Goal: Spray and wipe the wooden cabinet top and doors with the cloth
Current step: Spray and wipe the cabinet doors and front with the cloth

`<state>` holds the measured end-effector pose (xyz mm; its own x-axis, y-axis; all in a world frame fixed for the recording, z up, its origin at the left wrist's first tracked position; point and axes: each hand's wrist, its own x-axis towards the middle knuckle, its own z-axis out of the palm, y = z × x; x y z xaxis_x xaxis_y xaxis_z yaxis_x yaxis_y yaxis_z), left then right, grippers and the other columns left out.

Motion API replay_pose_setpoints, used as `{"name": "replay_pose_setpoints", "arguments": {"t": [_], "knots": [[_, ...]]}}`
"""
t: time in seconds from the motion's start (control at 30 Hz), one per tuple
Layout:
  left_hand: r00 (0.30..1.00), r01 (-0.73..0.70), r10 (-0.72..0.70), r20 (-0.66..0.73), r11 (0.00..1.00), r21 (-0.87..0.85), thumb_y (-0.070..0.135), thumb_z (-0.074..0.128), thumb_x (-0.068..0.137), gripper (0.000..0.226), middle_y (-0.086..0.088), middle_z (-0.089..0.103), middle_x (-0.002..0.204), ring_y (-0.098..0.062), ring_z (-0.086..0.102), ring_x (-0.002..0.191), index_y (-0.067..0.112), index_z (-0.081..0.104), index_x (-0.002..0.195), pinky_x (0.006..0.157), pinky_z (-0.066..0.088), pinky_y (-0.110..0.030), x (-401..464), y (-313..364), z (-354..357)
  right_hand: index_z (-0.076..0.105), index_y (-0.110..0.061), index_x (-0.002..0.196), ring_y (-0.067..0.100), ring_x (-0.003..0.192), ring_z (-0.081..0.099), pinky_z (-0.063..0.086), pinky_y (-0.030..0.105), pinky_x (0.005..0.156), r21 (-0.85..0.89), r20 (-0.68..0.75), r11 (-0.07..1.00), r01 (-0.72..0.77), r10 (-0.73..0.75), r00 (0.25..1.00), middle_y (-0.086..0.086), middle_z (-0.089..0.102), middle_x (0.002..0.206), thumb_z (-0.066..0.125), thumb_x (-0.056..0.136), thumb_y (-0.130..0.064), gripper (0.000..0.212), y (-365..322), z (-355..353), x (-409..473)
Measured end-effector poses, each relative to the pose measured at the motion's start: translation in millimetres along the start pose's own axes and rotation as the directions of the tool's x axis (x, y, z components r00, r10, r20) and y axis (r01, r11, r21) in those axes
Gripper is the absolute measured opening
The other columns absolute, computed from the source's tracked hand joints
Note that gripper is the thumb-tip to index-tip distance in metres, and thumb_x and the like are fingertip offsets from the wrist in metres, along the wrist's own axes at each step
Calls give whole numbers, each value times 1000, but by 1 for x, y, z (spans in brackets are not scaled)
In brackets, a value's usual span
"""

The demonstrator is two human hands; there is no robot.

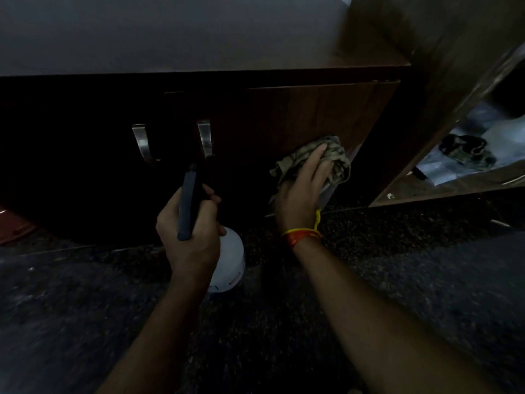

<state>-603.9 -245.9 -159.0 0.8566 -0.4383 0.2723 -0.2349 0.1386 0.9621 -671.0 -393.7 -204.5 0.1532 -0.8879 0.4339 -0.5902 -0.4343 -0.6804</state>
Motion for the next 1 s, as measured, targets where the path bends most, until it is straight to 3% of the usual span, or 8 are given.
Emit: {"name": "replay_pose_setpoints", "arguments": {"t": [0.1, 0.17, 0.27, 0.37, 0.47, 0.63, 0.77, 1.0], "knots": [[1000, -6, 6, 11, 1000, -15, 7, 48, 84, 15, 5, 62, 66, -15, 50, 40, 14, 59, 77, 45, 44, -21, -3, 3, 10, -2, -4, 149, 40, 145, 1, 16, 58, 114, 67, 79, 998, -12, 7, 997, 26, 5, 156, 49, 91, -31, 82, -5, 2, -3], [1000, 4, -3, 25, 1000, -30, 11, 48, 83, 14, 1, 62, 67, -18, 49, 40, 17, 60, 78, 45, 45, -23, -6, 4, 15, -1, -3, 149, 41, 145, 2, 17, 58, 114, 38, 86, 999, 12, -16, 996, 26, 6, 155, 50, 94, -35, 82, -3, 2, -4], [999, 3, -2, 36, 1000, -27, 13, 48, 82, 13, -6, 62, 71, -18, 49, 39, 15, 61, 79, 44, 44, -22, -8, 5, 19, 4, -1, 149, 42, 143, 9, 17, 52, 116, -11, 33, 1000, 28, -27, 999, 28, 12, 154, 47, 96, -24, 72, 7, -4, 4], [999, 0, 0, 32, 1000, -16, 8, 48, 82, 13, -9, 59, 70, -20, 49, 39, 7, 61, 79, 43, 43, -22, -8, 5, 19, 5, 0, 149, 42, 144, 9, 14, 42, 118, 46, -52, 998, -40, 42, 998, 28, 10, 154, 44, 94, -13, 68, 17, -13, 20], [999, -1, 2, 33, 1000, -19, 6, 48, 83, 13, 0, 62, 67, -16, 49, 39, 5, 61, 80, 43, 42, -20, -10, 2, 21, 2, -4, 150, 41, 144, 7, 12, 36, 117, 69, -73, 998, -11, 16, 997, 26, 7, 156, 40, 94, -12, 67, 23, -16, 26], [998, 0, 1, 59, 1000, -20, 7, 48, 83, 13, -5, 63, 71, -17, 50, 39, 9, 60, 80, 44, 43, -20, -12, 0, 26, -2, -8, 150, 39, 145, 5, 20, 44, 118, 116, -19, 987, -113, 116, 993, 25, 6, 156, 40, 96, -12, 69, 35, -7, 21], [997, 4, -3, 72, 1000, -13, 6, 48, 84, 13, -1, 64, 71, -15, 50, 40, 8, 60, 80, 44, 43, -20, -12, -3, 26, -3, -11, 151, 37, 146, 8, 32, 49, 110, 175, 37, 969, -171, 167, 985, 24, 3, 156, 39, 97, -9, 68, 42, -8, 14], [998, -12, 13, 67, 1000, -18, 13, 48, 83, 13, -9, 59, 69, -21, 49, 39, 13, 60, 78, 43, 43, -22, -3, -10, 29, 3, -7, 150, 35, 146, 3, 21, 49, 116, 171, -93, 982, -83, 100, 991, 22, 4, 157, 37, 93, -3, 67, 35, -12, 29]]}}
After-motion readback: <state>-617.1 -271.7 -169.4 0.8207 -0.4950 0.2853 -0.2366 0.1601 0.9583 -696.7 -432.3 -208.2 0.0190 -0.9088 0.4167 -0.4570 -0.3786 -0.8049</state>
